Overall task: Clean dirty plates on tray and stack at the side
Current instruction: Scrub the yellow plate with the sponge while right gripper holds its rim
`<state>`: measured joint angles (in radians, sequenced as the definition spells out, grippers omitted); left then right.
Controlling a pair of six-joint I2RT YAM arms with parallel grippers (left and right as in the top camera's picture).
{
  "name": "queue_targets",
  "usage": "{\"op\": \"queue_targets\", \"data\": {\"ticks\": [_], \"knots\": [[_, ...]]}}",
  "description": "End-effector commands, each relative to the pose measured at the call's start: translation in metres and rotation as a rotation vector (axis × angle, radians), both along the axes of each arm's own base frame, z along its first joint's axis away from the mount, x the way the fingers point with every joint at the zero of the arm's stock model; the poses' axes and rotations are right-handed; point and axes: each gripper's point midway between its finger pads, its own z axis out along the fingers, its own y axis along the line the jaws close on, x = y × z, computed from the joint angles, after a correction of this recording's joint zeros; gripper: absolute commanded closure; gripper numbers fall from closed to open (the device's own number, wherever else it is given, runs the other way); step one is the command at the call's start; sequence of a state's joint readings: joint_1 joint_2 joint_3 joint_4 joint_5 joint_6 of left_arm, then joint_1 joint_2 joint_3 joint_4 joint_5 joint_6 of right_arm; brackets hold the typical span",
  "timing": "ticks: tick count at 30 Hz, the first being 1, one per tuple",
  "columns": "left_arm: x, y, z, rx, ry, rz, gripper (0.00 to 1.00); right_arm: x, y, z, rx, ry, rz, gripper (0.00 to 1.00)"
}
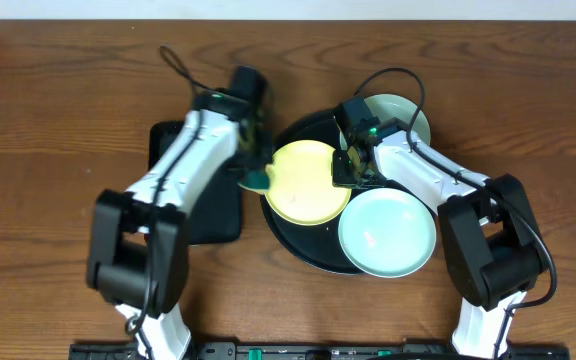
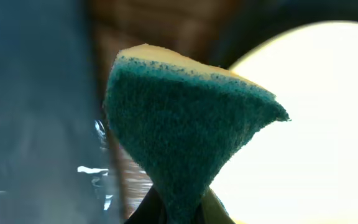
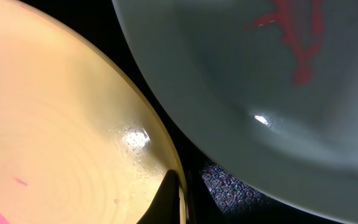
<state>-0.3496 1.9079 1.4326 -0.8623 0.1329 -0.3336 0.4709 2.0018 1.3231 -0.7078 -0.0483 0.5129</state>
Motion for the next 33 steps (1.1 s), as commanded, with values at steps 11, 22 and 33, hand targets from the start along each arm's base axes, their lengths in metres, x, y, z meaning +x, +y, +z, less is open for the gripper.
{"op": "queue_targets", "data": {"ticks": [11, 22, 33], "knots": [[-0.001, -0.035, -0.032, -0.027, 0.030, 0.082, 0.93, -0.001, 0.004, -0.016, -0.021, 0.013, 0.008, 0.99], [-0.030, -0.058, -0.080, 0.000, 0.168, 0.054, 0.92, -0.001, 0.004, -0.016, -0.021, 0.014, 0.008, 0.99], [-0.062, -0.123, -0.053, -0.418, 0.314, -0.189, 0.93, -0.001, 0.004, -0.016, -0.021, 0.013, 0.008, 0.98]]}}
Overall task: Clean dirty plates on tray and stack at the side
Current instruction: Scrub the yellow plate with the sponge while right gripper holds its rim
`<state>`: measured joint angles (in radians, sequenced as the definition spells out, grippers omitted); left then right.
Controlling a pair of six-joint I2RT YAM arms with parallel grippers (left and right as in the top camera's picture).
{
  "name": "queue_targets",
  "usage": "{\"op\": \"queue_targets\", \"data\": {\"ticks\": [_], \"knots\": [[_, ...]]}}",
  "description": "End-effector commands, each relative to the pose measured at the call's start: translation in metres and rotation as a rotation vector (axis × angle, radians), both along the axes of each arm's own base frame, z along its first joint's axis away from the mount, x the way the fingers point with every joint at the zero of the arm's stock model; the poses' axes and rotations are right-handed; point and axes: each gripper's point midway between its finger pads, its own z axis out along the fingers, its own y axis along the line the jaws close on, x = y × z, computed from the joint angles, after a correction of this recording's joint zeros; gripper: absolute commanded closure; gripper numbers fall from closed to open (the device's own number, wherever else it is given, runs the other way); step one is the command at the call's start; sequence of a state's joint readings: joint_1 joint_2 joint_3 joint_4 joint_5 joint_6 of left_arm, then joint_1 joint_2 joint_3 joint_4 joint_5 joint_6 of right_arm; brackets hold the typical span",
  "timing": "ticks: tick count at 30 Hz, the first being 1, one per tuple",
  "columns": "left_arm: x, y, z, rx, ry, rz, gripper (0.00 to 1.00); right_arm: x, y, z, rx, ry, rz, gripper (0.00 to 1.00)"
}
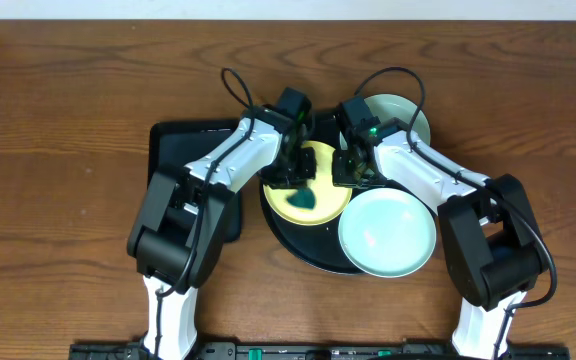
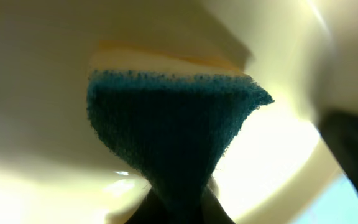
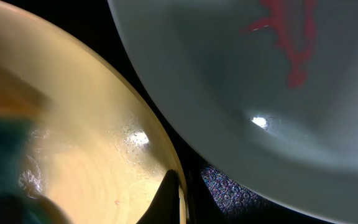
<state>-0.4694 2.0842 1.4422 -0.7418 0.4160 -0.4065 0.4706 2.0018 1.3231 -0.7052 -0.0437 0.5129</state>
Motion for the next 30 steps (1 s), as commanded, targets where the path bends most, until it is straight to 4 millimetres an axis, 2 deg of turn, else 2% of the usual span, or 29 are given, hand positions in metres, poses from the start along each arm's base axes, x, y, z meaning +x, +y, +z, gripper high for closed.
{"op": "queue_targets", "data": {"ticks": [1, 5, 10, 13, 16, 21, 30], "knots": [[-0.035, -0.031, -0.003, -0.179, 0.135, -0.107, 0.92, -0.002, 0.005, -0.016, -0.019, 0.018, 0.009, 0.98], [-0.022, -0.013, -0.014, -0.066, 0.080, -0.078, 0.93, -0.002, 0.005, -0.016, -0.019, 0.018, 0.009, 0.99], [0.002, 0.059, -0.032, 0.352, -0.026, 0.112, 0.93, -0.002, 0.005, -0.016, -0.019, 0.018, 0.009, 0.99], [0.009, 0.086, -0.030, 0.499, -0.076, 0.180, 0.93, -0.002, 0.005, -0.016, -0.019, 0.018, 0.009, 0.99], [0.012, 0.093, -0.029, 0.541, -0.099, 0.189, 0.93, -0.002, 0.005, -0.016, -0.019, 0.018, 0.008, 0.99], [0.018, 0.091, -0.022, 0.536, -0.112, 0.192, 0.93, -0.002, 0.005, -0.016, -0.019, 0.018, 0.009, 0.99], [0.044, 0.088, 0.021, 0.483, -0.205, 0.185, 0.93, -0.004, 0.004, -0.017, -0.021, 0.024, 0.009, 0.99]]}}
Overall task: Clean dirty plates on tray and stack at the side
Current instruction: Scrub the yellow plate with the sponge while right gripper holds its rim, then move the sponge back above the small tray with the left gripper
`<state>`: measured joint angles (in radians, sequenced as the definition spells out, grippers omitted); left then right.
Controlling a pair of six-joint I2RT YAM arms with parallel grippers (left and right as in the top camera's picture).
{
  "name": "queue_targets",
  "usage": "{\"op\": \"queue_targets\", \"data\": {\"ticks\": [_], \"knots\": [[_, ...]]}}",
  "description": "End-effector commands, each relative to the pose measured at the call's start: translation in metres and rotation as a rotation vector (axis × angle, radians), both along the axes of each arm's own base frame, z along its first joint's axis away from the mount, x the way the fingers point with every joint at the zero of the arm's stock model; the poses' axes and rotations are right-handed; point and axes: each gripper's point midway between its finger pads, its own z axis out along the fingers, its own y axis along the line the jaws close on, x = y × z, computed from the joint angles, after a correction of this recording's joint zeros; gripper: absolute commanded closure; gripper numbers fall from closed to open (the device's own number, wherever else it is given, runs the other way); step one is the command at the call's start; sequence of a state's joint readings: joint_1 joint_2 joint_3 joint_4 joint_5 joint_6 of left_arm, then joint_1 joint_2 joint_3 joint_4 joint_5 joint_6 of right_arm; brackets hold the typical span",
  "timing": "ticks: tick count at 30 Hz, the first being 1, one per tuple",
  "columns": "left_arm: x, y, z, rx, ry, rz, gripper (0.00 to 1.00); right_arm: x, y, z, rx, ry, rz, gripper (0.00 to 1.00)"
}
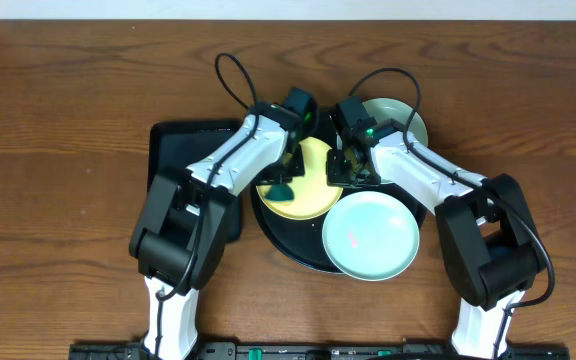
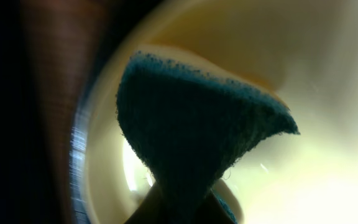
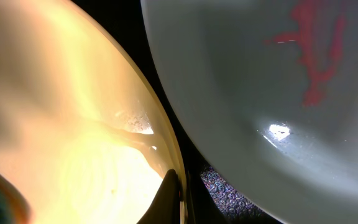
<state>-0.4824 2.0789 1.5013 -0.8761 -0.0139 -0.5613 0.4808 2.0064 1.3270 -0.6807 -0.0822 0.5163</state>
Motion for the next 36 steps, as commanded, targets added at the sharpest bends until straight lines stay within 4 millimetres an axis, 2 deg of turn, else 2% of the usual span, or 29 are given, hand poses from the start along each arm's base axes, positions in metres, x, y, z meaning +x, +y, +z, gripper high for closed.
{"op": "queue_targets", "data": {"ticks": [1, 6, 8, 15, 17, 21, 24, 25, 26, 31, 34, 36], "knots": [[0.025, 0.024, 0.018, 0.077, -0.091, -0.005, 0.93, -0.005, -0.008, -0.018, -0.063, 0.031, -0.004, 0.99], [0.023, 0.030, 0.016, 0.080, -0.066, -0.075, 0.93, -0.010, -0.002, -0.019, -0.027, 0.054, -0.007, 0.99], [0.019, 0.020, 0.014, 0.024, -0.038, -0.127, 0.93, -0.013, -0.001, -0.020, -0.027, 0.060, -0.016, 0.99], [-0.007, -0.035, 0.019, -0.300, 0.073, -0.272, 0.92, -0.022, 0.005, -0.024, 0.013, 0.102, -0.043, 0.99], [-0.008, -0.041, 0.021, -0.336, 0.076, -0.276, 0.93, -0.024, 0.008, -0.023, 0.033, 0.111, -0.044, 0.99], [0.004, -0.040, 0.031, -0.363, 0.043, -0.261, 0.93, -0.025, 0.018, -0.021, 0.087, 0.123, -0.033, 0.99], [0.021, -0.033, 0.056, -0.380, -0.023, -0.242, 0.93, -0.023, 0.025, -0.019, 0.123, 0.119, -0.026, 0.99], [0.034, -0.025, 0.081, -0.395, -0.090, -0.227, 0.92, -0.021, 0.027, -0.019, 0.131, 0.111, -0.024, 0.99], [0.040, -0.020, 0.096, -0.402, -0.130, -0.218, 0.93, -0.021, 0.027, -0.018, 0.132, 0.110, -0.024, 0.99], [0.053, 0.015, 0.160, -0.419, -0.298, -0.161, 0.93, -0.020, 0.028, -0.018, 0.135, 0.105, -0.012, 0.99], [0.054, 0.037, 0.180, -0.411, -0.346, -0.118, 0.93, -0.020, 0.030, -0.016, 0.148, 0.104, 0.002, 0.99], [0.054, 0.049, 0.185, -0.407, -0.356, -0.091, 0.92, -0.019, 0.035, -0.009, 0.177, 0.095, 0.025, 0.99]]}}
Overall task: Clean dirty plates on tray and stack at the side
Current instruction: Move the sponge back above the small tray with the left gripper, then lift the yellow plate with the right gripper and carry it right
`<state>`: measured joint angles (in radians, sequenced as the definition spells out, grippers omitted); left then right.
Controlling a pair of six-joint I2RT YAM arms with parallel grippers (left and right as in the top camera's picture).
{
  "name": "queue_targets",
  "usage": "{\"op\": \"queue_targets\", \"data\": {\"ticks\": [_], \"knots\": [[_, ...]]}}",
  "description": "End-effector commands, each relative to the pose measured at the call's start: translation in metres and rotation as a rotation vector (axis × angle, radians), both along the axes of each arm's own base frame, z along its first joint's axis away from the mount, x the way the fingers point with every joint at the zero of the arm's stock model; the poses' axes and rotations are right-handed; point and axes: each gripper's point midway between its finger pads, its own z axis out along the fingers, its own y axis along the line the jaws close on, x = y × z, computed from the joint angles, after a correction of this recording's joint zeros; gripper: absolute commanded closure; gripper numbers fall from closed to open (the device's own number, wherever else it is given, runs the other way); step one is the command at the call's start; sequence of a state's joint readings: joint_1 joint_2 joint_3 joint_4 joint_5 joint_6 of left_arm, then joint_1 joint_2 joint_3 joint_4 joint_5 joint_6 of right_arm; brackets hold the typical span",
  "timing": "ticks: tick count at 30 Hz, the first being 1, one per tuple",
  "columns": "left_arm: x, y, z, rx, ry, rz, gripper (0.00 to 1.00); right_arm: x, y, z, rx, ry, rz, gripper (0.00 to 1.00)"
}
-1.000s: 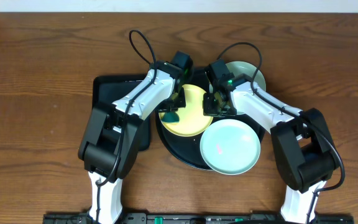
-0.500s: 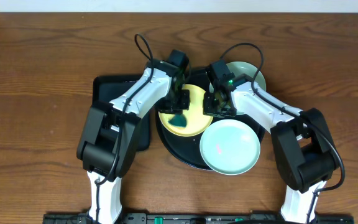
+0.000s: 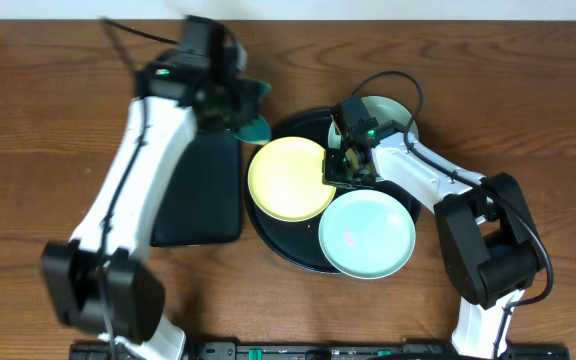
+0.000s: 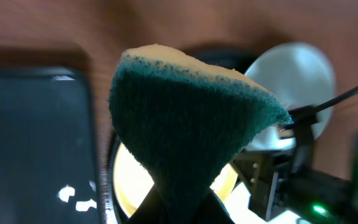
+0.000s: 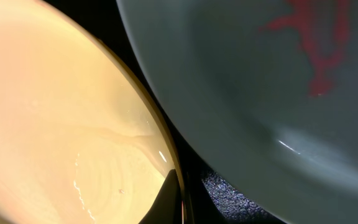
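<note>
A yellow plate lies on the round black tray; its face shows no stain in the right wrist view. My right gripper is shut on its right rim. A pale green plate with a red smear lies at the tray's front right. My left gripper is raised beyond the tray's upper left, shut on a green and yellow sponge.
A second pale plate sits at the tray's back right, partly under the right arm. A dark rectangular tray lies left of the round tray. Bare wooden table surrounds both.
My left gripper held the sponge on the left part of the yellow plate; now it is lifted off, up and to the left of the tray. The right gripper still grips the rim.
The sponge was at the yellow plate's left edge, and the plate bore pink marks. Then it was on the plate's middle, then on its left part. Now the sponge is clear of the plate, which shows no pink marks. The right gripper held the rim throughout.
</note>
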<state>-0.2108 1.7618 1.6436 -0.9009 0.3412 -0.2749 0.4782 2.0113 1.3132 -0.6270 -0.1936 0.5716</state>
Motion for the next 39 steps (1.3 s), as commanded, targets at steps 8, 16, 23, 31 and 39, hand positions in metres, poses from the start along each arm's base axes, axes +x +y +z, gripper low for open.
{"op": "queue_targets", "data": {"ticks": [8, 16, 23, 31, 39], "knots": [[-0.003, 0.039, -0.004, 0.010, 0.042, 0.072, 0.93, -0.002, 0.019, 0.060, 0.106, -0.115, 0.113, 0.99], [-0.001, 0.051, -0.009, 0.080, 0.042, 0.104, 0.93, 0.002, -0.029, 0.105, -0.135, -0.279, 0.066, 0.99], [-0.002, 0.057, -0.010, 0.108, 0.043, 0.117, 0.93, 0.003, -0.058, 0.146, -0.392, -0.465, 0.028, 0.99], [-0.001, 0.059, -0.011, 0.124, 0.042, 0.124, 0.93, -0.004, -0.052, 0.192, -0.734, -0.731, 0.062, 0.99], [-0.001, 0.061, -0.011, 0.131, 0.041, 0.127, 0.93, -0.024, -0.033, 0.244, -0.947, -0.994, 0.020, 0.99]]}}
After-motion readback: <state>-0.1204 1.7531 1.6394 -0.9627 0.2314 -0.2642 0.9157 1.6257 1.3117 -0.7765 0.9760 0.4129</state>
